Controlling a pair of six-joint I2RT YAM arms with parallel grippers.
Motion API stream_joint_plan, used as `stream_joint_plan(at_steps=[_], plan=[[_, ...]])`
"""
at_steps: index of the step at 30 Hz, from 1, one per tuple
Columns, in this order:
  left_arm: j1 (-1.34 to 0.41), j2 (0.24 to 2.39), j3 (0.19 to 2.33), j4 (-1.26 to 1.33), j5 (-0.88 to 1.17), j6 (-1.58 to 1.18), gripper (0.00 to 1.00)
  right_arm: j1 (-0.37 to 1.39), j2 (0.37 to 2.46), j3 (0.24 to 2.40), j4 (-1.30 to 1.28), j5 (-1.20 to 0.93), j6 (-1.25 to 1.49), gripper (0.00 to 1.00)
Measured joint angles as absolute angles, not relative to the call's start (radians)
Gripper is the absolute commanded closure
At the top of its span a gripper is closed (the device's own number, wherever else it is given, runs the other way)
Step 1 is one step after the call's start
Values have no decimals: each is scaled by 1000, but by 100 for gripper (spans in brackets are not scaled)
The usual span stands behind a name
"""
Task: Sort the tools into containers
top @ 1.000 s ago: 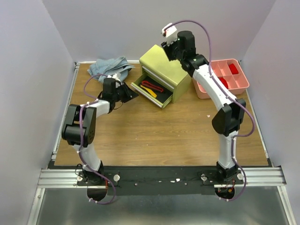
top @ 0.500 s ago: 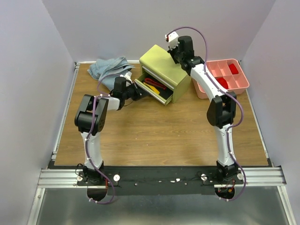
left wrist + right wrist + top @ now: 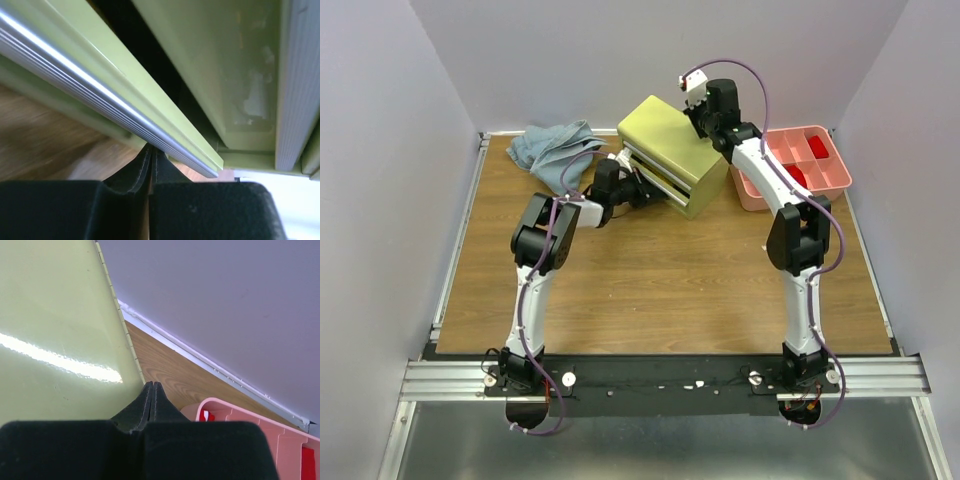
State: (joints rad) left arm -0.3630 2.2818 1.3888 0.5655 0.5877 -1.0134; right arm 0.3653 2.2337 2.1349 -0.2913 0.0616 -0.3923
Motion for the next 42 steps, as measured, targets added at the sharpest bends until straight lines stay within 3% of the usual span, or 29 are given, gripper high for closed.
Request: stream_joint_plan(at_steps=[21,23,25,26,27,29,31,32,34,35,42], plan=[[-372,2304,1369,660,619,-1023,51,376,2119,2011,-318,63,-393,99],[-362,2251,1297,652,623,-1031,43,381,2106,2005,-344,67,-393,99],[-336,2162,1199,641,630,-1032,34,386,2098,2001,-363,75,-392,83],[-315,2107,1148,617,635,-1024,30,388,2094,2000,-369,80,-392,59],[-292,2048,1103,593,640,-1014,1,390,2083,1991,-369,91,-390,49],[-240,1938,1042,540,648,-977,1,391,2043,1954,-376,115,-387,31],[-191,1840,1003,482,655,-937,1,391,1984,1898,-387,127,-396,22],[-170,1797,989,451,657,-910,1,391,1955,1875,-393,134,-395,12],[-148,1731,975,375,662,-850,1,390,1857,1799,-398,134,-402,9],[-135,1667,973,300,661,-787,1,390,1818,1768,-398,129,-400,1],[-136,1410,1042,-27,552,-429,1,398,1476,1441,-388,130,-254,0]])
